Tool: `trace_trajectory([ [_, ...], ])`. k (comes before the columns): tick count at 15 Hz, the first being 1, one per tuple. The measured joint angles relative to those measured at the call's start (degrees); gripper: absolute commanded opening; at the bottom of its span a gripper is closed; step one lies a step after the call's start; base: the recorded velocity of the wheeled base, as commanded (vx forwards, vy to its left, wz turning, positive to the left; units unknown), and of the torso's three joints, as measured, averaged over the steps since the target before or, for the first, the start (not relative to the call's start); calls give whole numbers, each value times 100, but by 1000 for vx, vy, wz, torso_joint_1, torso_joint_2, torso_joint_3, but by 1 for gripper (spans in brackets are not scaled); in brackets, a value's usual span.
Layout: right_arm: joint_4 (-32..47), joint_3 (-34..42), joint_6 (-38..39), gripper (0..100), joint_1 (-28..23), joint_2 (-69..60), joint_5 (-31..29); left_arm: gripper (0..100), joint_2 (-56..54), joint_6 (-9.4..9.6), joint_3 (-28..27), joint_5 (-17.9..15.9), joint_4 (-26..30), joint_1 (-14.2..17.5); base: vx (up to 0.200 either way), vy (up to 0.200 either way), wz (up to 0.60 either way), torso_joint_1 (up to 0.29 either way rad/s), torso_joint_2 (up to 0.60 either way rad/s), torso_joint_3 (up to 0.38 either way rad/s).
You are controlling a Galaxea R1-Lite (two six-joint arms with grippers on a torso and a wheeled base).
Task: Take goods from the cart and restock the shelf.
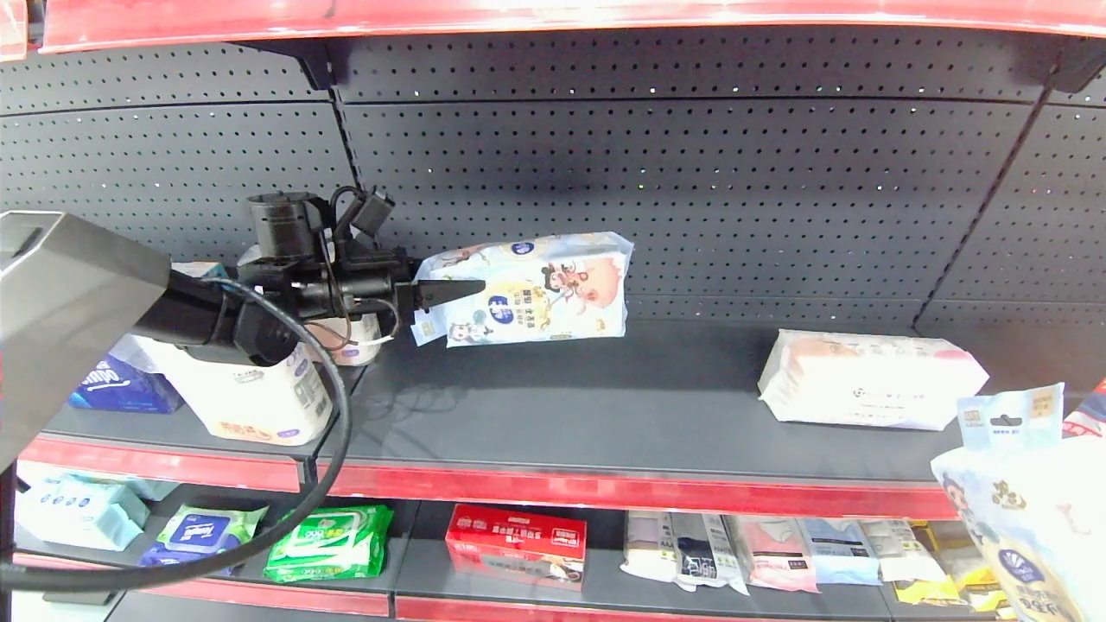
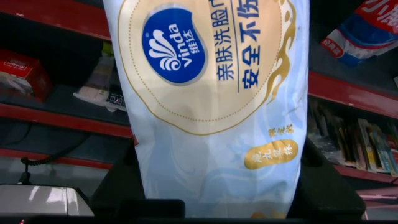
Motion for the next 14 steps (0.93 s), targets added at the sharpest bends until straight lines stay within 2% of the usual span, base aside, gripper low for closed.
trace_trajectory([
  [5, -7, -90, 35, 0, -11, 0, -5, 0, -458, 2, 699, 26, -395, 22, 0, 0, 0, 0, 0, 0],
  [14, -7, -341, 49, 0, -4, 55, 0, 0, -909, 6, 2264, 9, -1958, 74, 0, 0, 0, 0, 0, 0],
])
